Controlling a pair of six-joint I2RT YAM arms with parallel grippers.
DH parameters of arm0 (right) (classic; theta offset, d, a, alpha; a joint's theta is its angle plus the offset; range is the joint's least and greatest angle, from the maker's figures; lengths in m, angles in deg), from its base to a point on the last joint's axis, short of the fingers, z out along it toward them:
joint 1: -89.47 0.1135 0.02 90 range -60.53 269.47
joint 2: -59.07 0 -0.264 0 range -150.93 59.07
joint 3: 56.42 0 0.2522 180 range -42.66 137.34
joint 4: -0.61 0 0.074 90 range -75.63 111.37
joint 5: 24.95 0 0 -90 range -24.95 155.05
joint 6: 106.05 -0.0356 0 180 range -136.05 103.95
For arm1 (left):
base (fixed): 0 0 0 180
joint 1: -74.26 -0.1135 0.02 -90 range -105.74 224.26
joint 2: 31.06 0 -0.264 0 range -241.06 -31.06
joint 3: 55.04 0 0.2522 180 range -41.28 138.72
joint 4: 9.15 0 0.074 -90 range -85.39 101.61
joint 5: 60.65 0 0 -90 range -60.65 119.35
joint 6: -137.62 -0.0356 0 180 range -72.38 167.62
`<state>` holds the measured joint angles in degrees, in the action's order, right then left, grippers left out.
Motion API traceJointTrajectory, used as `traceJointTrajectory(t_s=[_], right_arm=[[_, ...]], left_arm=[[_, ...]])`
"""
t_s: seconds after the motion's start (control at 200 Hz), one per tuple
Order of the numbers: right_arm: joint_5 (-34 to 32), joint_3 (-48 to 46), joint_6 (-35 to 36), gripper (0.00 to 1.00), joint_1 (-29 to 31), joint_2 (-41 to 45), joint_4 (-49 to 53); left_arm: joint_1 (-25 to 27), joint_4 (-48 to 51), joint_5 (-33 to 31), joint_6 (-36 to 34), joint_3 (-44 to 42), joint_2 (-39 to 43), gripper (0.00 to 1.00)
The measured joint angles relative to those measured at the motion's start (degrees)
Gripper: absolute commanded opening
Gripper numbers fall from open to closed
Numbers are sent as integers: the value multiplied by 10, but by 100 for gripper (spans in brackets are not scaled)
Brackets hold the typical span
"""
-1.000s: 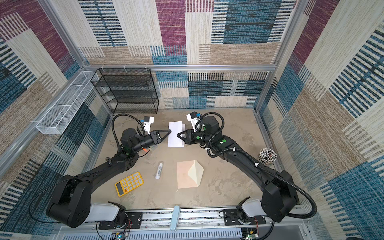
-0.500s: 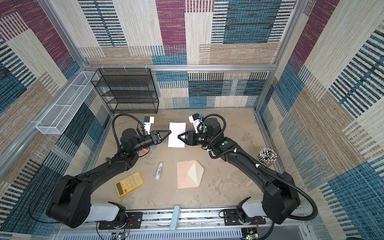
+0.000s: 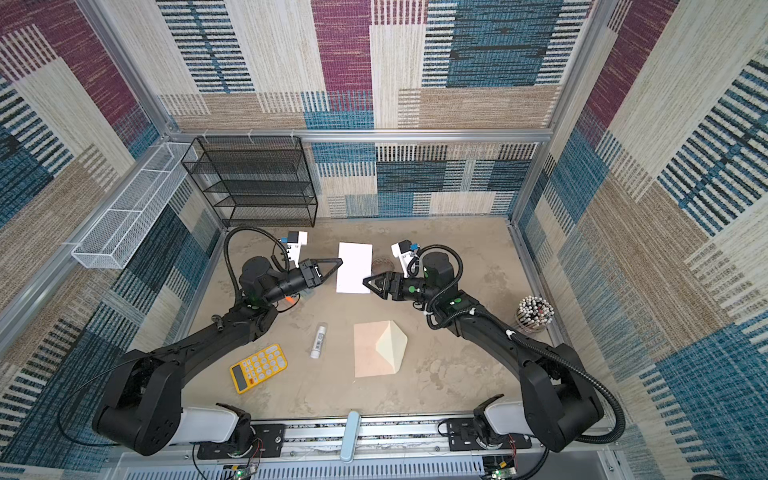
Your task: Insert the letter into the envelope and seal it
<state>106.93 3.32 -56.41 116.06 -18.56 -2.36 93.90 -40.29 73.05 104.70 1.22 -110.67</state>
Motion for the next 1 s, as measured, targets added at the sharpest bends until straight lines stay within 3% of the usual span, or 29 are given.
traceJointTrajectory(t_s=[0.476,0.781,0.997], right_arm=[[65,-21,-70,73,-8,-58,-167],[98,-2,-98,58,-8,-72,-215],[106,0,-115,56,-8,-82,-233]], left_arm=[[0,-49,2,42,-7,-12,0],[0,-77,6,60,-15,-27,0],[0,-98,15,74,-16,-39,0]])
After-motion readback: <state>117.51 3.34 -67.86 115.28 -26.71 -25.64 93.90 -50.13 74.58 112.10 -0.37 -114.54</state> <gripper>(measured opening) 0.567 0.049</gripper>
